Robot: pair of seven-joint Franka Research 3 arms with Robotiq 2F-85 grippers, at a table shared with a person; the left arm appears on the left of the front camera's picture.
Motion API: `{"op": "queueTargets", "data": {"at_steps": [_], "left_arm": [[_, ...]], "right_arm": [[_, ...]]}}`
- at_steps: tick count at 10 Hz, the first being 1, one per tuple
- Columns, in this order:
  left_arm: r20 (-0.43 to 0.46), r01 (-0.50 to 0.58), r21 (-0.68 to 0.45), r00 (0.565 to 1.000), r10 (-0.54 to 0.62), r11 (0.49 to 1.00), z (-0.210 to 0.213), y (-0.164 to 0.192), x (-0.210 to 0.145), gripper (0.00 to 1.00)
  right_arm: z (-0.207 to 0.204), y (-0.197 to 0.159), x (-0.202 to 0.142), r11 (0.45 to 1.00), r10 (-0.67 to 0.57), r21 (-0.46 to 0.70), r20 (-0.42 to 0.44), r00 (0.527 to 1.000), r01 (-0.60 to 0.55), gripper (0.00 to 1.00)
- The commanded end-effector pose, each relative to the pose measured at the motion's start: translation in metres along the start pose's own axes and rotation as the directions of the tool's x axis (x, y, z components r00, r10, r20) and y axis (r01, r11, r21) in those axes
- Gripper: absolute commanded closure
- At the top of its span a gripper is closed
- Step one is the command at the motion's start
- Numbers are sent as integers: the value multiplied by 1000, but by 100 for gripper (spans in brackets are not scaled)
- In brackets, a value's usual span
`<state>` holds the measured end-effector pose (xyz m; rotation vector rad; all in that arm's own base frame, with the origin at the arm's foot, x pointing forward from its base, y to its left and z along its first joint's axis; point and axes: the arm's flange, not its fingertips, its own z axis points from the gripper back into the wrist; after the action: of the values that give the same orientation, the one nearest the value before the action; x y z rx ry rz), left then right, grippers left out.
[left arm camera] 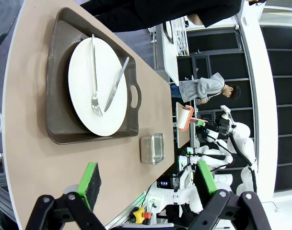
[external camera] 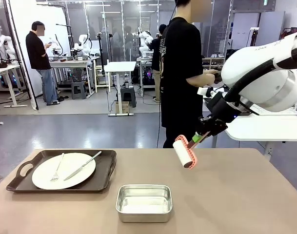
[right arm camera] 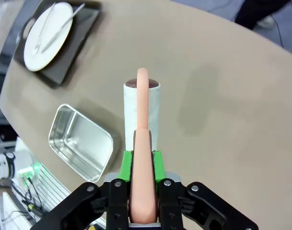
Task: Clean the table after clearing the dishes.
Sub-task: When the left (or right) Handle tray is removed, use the left hand (or right hand) to clean the left (or right) side of the table with the Lint Roller.
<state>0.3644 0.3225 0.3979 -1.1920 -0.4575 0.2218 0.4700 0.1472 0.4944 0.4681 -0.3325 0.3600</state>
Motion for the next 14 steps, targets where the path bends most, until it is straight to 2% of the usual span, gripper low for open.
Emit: {"op": "queueTargets", "data": {"at_steps": [1,3,5,7,13,14], "left_arm": [[5,2,1,1000,-2,1000,3,0,-1,0],[5,2,1,1000,-2,1000,3,0,-1,0],[5,2,1,1000,-2,1000,3,0,-1,0],[5,2,1,1000,-2,1000,3,0,-1,0],[5,2,1,1000,-2,1000,3,0,-1,0],[5,2,1,1000,-2,1000,3,0,-1,0]], "right_arm": [[-7,-4,0,994,-107,-1,10,994,107,79],[-18,-14,1,977,-207,-46,-22,978,206,79],[-21,-21,1,959,-284,-23,-30,958,284,79],[-24,-27,-5,974,-228,-17,-42,973,227,79],[-25,-28,-5,970,-242,-18,-44,969,242,79],[-36,-43,9,960,-265,61,-96,959,272,79]]}}
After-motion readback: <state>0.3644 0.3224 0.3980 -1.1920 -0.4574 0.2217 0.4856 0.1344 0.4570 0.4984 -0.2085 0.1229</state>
